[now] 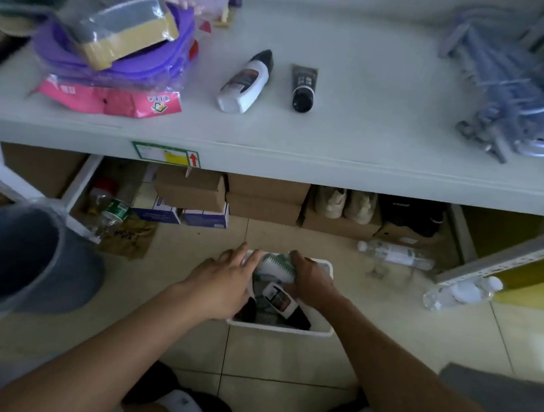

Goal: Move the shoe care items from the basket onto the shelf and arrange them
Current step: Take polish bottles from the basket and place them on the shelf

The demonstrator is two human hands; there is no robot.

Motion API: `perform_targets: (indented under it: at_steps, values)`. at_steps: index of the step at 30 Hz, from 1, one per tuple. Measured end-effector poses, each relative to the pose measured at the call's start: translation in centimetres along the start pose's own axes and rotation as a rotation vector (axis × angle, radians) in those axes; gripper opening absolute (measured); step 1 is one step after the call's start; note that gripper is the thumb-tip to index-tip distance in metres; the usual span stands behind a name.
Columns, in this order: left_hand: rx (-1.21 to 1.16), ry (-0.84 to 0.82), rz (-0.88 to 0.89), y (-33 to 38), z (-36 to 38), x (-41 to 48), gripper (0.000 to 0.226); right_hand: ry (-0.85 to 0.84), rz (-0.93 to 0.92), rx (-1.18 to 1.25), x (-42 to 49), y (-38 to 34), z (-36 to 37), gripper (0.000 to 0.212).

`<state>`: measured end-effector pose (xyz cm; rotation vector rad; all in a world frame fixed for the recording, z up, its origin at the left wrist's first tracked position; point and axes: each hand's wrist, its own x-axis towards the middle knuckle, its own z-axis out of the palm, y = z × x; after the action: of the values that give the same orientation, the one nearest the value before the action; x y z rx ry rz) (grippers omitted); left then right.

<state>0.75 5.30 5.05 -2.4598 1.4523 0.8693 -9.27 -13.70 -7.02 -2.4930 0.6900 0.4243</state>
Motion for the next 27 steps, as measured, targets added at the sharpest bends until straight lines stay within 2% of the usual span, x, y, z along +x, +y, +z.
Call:
perform_targets:
  at_steps: [3,6,9,12,15,20,27]
  values:
    - [0.092,0.010,-0.011,0.3,-1.9,-1.2,0.074,0.004,-0.074,-0.005,-2.1,-1.5,-5.1,0.060]
    - [0.060,0.089,0.021,0.9,-4.8,-2.9,0.073,0.064,-0.136,-0.126,-4.8,-3.0,-10.6,0.058]
    - [-0.005,0.290,0.085,1.8,-8.4,-5.2,0.060,0.144,-0.186,-0.216,-7.9,-5.1,-15.6,0.055]
    - [-0.062,0.600,0.170,2.4,-11.7,-6.6,0.043,0.223,-0.244,-0.267,-10.5,-7.0,-19.9,0.051]
    - [-0.082,0.756,0.220,3.0,-14.1,-6.8,0.049,0.316,-0.246,-0.298,-12.1,-8.1,-24.0,0.047]
    - [0.014,0.764,0.145,3.1,-16.3,-5.8,0.075,0.445,-0.180,-0.341,-11.3,-7.8,-29.5,0.052]
    - [0.151,0.680,0.095,1.2,-18.6,-3.3,0.081,0.477,-0.049,-0.313,-4.6,-4.6,-33.2,0.064]
